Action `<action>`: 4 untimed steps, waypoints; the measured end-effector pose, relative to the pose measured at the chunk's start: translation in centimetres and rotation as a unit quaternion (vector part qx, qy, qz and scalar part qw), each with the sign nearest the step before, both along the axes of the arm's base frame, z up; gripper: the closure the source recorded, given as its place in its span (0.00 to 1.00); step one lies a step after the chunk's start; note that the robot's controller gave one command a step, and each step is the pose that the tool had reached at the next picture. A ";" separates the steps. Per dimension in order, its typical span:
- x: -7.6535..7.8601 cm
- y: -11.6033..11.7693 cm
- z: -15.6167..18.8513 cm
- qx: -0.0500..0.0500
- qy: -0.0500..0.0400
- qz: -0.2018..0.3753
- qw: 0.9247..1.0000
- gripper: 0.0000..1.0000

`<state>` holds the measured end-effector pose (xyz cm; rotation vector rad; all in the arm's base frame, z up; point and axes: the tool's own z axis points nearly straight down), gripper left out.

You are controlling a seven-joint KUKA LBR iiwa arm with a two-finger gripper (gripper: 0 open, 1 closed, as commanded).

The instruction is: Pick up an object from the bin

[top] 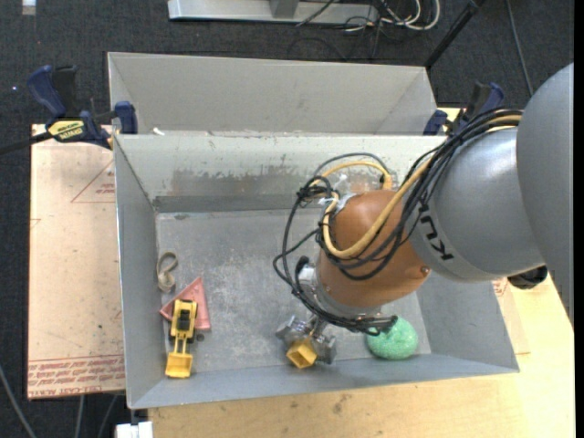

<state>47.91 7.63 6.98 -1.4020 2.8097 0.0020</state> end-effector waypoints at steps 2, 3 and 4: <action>-0.3 0.0 1.4 -0.001 0.006 0.000 1.000 1.00; 0.1 0.1 7.1 0.000 -0.001 0.000 1.000 1.00; 0.1 0.1 6.3 0.001 -0.003 0.000 1.000 1.00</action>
Offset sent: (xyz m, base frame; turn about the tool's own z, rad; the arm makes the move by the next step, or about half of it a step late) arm 0.0000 0.0000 0.0848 0.0000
